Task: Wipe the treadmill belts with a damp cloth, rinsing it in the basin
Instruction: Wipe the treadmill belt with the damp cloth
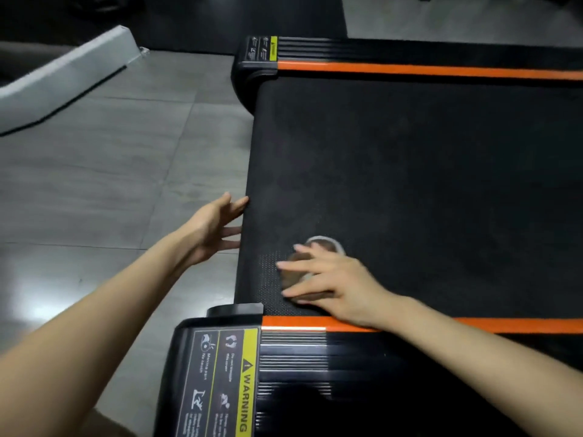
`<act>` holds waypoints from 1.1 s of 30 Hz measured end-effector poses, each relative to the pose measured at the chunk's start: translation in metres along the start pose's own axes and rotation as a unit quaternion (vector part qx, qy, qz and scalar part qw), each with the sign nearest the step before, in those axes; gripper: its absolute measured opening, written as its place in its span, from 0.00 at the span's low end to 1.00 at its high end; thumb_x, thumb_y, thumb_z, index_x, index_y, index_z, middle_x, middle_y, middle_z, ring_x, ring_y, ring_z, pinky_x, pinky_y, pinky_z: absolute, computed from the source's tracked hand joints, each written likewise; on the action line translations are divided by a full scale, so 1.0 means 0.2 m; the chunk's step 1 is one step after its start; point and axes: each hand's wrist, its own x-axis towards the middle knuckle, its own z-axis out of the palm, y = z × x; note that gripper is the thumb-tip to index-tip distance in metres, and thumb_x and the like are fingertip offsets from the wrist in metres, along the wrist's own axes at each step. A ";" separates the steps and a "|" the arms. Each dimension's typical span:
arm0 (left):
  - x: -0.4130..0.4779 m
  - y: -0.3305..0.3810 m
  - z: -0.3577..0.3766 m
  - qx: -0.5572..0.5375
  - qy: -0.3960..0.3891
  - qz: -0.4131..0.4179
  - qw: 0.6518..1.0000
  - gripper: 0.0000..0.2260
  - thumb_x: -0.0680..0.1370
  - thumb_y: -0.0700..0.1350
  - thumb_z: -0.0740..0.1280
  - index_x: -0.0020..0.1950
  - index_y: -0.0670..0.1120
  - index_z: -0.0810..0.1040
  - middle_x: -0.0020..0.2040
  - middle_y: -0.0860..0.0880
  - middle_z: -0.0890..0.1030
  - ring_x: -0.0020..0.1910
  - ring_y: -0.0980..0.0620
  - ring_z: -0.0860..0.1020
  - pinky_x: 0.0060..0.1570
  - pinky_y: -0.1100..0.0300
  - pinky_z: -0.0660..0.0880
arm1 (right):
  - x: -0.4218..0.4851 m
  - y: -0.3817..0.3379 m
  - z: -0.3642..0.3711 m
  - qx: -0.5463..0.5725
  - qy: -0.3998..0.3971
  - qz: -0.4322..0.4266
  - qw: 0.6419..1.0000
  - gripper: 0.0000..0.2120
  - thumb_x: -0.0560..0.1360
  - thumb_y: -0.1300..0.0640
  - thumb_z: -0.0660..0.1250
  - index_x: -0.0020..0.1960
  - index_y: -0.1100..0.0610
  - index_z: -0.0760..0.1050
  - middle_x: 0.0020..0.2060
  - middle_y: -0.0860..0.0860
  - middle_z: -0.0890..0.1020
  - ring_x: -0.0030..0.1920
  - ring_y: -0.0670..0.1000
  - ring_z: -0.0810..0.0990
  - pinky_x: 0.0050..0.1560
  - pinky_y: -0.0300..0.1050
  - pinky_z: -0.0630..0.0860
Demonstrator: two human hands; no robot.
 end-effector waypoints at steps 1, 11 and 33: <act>0.00 0.01 -0.01 -0.018 0.000 -0.010 1.000 0.23 0.83 0.58 0.46 0.73 0.53 0.67 0.72 0.56 0.68 0.67 0.44 0.69 0.61 0.47 0.69 | 0.11 -0.04 0.05 -0.010 -0.022 -0.023 0.999 0.13 0.72 0.59 0.72 0.55 0.50 0.81 0.66 0.45 0.74 0.71 0.54 0.65 0.72 0.54 0.55; 0.15 0.16 -0.08 -0.038 0.124 0.017 0.991 0.21 0.83 0.57 0.48 0.63 0.46 0.71 0.65 0.43 0.72 0.61 0.42 0.70 0.60 0.46 0.67 | 0.77 0.25 -0.03 -0.120 0.036 0.003 0.992 0.13 0.70 0.63 0.71 0.52 0.52 0.83 0.61 0.53 0.79 0.62 0.58 0.75 0.64 0.56 0.69; 0.56 0.32 0.21 0.293 0.196 0.165 0.921 0.23 0.84 0.49 0.50 0.76 0.40 0.58 0.72 0.38 0.65 0.70 0.40 0.65 0.65 0.53 0.61 | 1.02 0.81 -0.34 -0.180 0.251 0.183 0.933 0.09 0.72 0.58 0.71 0.51 0.50 0.83 0.62 0.52 0.78 0.60 0.55 0.77 0.61 0.50 0.70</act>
